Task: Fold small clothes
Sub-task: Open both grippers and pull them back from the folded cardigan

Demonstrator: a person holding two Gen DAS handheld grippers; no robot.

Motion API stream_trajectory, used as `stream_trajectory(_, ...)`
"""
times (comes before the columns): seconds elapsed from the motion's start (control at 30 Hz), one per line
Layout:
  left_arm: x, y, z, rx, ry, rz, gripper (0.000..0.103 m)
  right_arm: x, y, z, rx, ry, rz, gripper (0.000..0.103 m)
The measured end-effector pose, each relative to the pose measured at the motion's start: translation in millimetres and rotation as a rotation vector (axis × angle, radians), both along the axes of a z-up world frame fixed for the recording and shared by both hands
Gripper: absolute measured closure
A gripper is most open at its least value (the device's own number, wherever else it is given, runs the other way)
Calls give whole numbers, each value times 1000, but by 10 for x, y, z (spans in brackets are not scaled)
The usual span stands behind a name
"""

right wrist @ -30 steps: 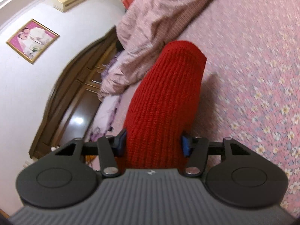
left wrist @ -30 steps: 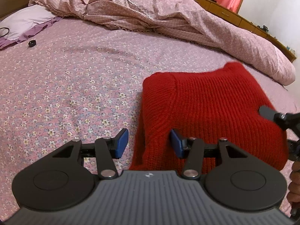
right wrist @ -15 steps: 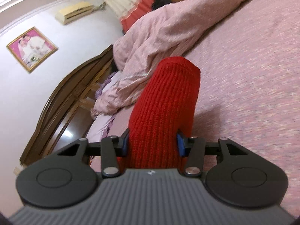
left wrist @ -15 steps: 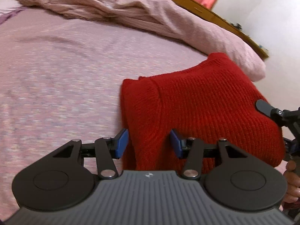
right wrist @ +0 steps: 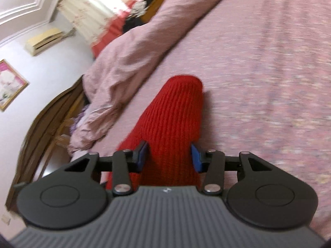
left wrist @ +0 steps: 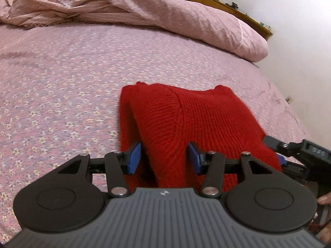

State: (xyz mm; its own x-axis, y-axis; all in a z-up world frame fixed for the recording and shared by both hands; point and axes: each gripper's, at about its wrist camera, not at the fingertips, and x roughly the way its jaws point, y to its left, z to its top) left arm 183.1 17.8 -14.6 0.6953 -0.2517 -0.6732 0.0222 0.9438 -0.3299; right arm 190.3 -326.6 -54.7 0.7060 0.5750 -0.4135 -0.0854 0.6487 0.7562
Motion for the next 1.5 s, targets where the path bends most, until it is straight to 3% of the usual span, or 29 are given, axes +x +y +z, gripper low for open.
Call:
stream_trajectory(0.13, -19, -121, 39, 73, -19, -7, 47, -14, -54, -37, -29, -7, -4, 62)
stream_trajectory(0.27, -148, -135, 148, 99, -34, -5, 47, -105, 87, 150, -138, -54, 28, 62)
stream_trajectory(0.5, -370, -135, 224, 177, -45, 0, 47, -496, 486, 517, -365, -233, 122, 61)
stream_trajectory(0.63, -337, -90, 85, 169, 22, 21, 46, -514, 628, 408, -434, -201, 147, 62)
stream_trajectory(0.7, -325, -65, 18, 169, 34, 34, 42, -511, 675, 339, -449, -179, 142, 62)
stream_trajectory(0.87, -350, -44, -42, 182, 20, 57, 35, -621, 876, 234, -616, -261, 158, 62)
stream_trajectory(1.1, -544, -88, 78, 189, 7, 76, 31, -759, 899, 377, -627, -271, 91, 60)
stream_trajectory(1.23, -680, -103, 158, 178, 10, 93, 28, -913, 822, 477, -587, -249, 71, 49)
stream_trajectory(1.4, -857, -168, 203, 181, 14, 101, 17, -1125, 793, 544, -602, -259, 48, 35)
stream_trajectory(1.5, -934, -254, 219, 213, 17, 93, 8, -1223, 775, 553, -604, -248, 45, 33)
